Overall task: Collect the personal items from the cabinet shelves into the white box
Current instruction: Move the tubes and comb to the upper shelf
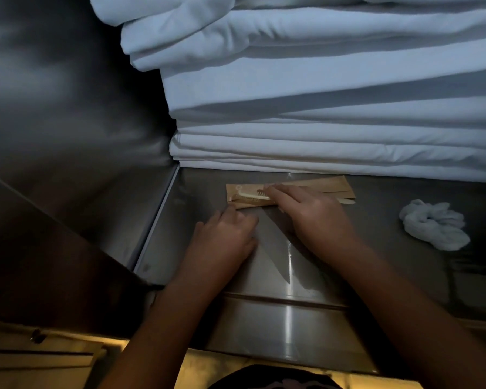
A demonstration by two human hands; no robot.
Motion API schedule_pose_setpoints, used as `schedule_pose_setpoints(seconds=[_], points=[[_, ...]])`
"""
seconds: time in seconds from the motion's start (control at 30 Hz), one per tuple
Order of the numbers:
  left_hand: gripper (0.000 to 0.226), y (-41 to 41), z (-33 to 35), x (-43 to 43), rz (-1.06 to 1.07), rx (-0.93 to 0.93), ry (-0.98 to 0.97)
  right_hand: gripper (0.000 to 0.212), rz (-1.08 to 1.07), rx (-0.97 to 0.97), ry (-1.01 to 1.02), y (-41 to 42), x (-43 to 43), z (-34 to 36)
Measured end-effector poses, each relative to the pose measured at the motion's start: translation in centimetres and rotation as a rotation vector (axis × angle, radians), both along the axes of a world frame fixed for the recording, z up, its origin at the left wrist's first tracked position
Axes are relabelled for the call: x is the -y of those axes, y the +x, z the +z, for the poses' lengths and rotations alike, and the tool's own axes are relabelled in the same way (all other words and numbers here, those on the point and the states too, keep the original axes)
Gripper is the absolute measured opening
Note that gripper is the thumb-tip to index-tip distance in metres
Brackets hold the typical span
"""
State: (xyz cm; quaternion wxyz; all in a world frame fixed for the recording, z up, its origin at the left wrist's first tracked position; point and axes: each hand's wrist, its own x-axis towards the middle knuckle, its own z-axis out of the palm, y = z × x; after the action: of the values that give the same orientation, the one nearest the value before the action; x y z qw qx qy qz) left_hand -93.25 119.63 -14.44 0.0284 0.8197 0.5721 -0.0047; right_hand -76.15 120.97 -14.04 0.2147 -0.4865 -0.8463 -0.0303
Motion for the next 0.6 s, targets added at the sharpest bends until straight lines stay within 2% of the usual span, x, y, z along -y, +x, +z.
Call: schedule_pose_setpoints(seconds=[0.1,0.3,0.5,0.6], points=[[0.028,-0.2,-0.4,0.2,-0.004,0.037,0.041,0.048,0.013,0.006,0.035,-0.3,0.1,-0.1],[0.051,-0.2,-0.2,1.2,-0.045,0.114,0.133,0.047,0.021,-0.007,0.067,-0.8,0.0,-0.5],[0.053,-0.6,-0.5,1.7,-0.064,0.1,0.151,0.04,0.029,-0.006,0.153,-1.0,0.3,-1.0],[0.045,-0.4,-0.9,2.2,-0.068,0.109,0.167,0.03,0.033,-0.021,0.206,-0.4,0.7,-1.5]])
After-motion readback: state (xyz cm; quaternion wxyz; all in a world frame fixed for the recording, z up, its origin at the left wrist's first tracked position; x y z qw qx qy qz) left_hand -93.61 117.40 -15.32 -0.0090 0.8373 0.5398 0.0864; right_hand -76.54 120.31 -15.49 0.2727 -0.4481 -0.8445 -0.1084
